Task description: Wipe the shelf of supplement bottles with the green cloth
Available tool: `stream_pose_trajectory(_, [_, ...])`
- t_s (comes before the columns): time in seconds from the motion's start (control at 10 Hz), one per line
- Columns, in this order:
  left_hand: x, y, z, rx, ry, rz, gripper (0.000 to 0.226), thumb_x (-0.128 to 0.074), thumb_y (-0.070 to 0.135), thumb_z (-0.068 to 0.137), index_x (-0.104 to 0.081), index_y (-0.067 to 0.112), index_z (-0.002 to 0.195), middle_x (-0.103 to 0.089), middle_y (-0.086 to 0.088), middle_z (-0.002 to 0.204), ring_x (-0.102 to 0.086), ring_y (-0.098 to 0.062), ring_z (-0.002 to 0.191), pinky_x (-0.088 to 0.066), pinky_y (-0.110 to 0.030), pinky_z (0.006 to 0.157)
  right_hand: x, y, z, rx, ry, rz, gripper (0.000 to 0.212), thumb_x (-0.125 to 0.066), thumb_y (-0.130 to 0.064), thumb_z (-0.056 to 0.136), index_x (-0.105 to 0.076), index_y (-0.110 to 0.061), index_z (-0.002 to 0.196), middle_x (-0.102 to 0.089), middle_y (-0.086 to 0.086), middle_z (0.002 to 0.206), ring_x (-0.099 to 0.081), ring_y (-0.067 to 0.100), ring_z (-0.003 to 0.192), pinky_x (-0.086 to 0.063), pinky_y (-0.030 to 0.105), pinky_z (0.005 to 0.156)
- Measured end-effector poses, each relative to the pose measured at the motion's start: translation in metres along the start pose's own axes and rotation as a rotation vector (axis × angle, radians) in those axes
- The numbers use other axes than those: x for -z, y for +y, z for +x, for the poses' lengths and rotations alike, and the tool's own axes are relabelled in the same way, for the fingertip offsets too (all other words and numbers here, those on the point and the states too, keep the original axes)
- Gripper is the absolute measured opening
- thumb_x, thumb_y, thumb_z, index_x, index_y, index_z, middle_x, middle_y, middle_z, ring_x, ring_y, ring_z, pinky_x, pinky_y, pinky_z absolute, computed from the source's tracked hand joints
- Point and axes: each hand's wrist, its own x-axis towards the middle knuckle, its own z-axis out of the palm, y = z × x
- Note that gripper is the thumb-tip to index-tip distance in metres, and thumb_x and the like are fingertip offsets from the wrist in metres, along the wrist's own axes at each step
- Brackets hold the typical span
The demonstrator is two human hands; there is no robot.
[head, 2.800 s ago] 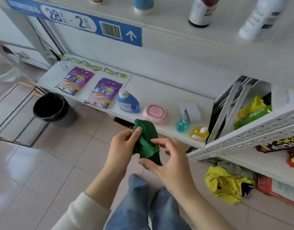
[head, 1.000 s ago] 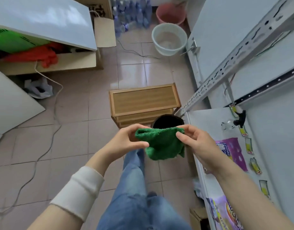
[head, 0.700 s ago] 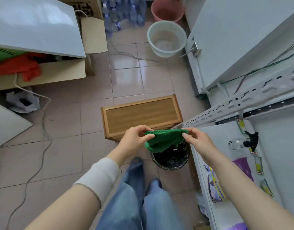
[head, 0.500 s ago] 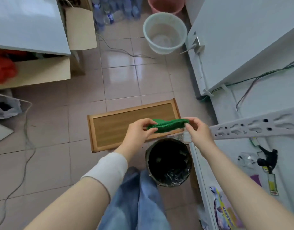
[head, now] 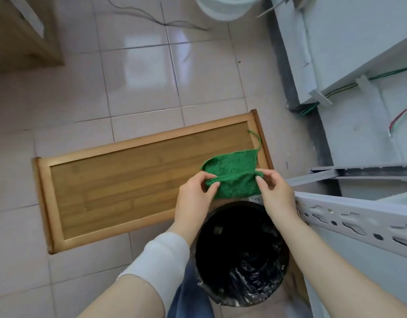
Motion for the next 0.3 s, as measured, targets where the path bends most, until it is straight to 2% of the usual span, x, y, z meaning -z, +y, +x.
stream_pose_trajectory(0.1, [0.005, 0.008, 0.021, -0.020, 0.010, 0.033, 0.019, -0.065, 0.030, 0.082, -0.065, 0.021, 0.098, -0.069, 0.001, 0.099, -0.060, -0.018, 0.094, -0.036, -0.017, 0.071, -0.004, -0.014, 0.015, 0.055, 0.067, -0.022, 0.018, -0.057, -0.022, 0.088, -0.063, -0.023, 0.104, -0.063, -0.005, 0.092, -0.057, 0.015, 0.092, -0.042, 0.025, 0.080])
stream_pose_trajectory(0.2, [0.010, 0.014, 0.031, -0.032, -0.011, 0.045, 0.022, -0.066, 0.030, 0.081, -0.062, 0.020, 0.100, -0.067, 0.001, 0.099, -0.058, -0.017, 0.091, -0.042, -0.025, 0.076, -0.009, -0.020, 0.025, 0.072, 0.080, -0.058, 0.020, -0.059, -0.022, 0.086, -0.063, -0.018, 0.105, -0.065, 0.000, 0.095, -0.057, 0.018, 0.096, -0.041, 0.024, 0.082])
stream_pose_trajectory(0.3, [0.027, 0.024, 0.034, -0.074, 0.035, 0.097, 0.024, -0.063, 0.029, 0.082, -0.059, 0.018, 0.103, -0.063, 0.001, 0.102, -0.056, -0.016, 0.094, -0.046, -0.030, 0.083, -0.006, -0.033, 0.025, 0.099, 0.154, -0.175, 0.027, -0.059, -0.026, 0.086, -0.061, -0.014, 0.110, -0.062, 0.006, 0.110, -0.052, 0.024, 0.107, -0.041, 0.033, 0.095])
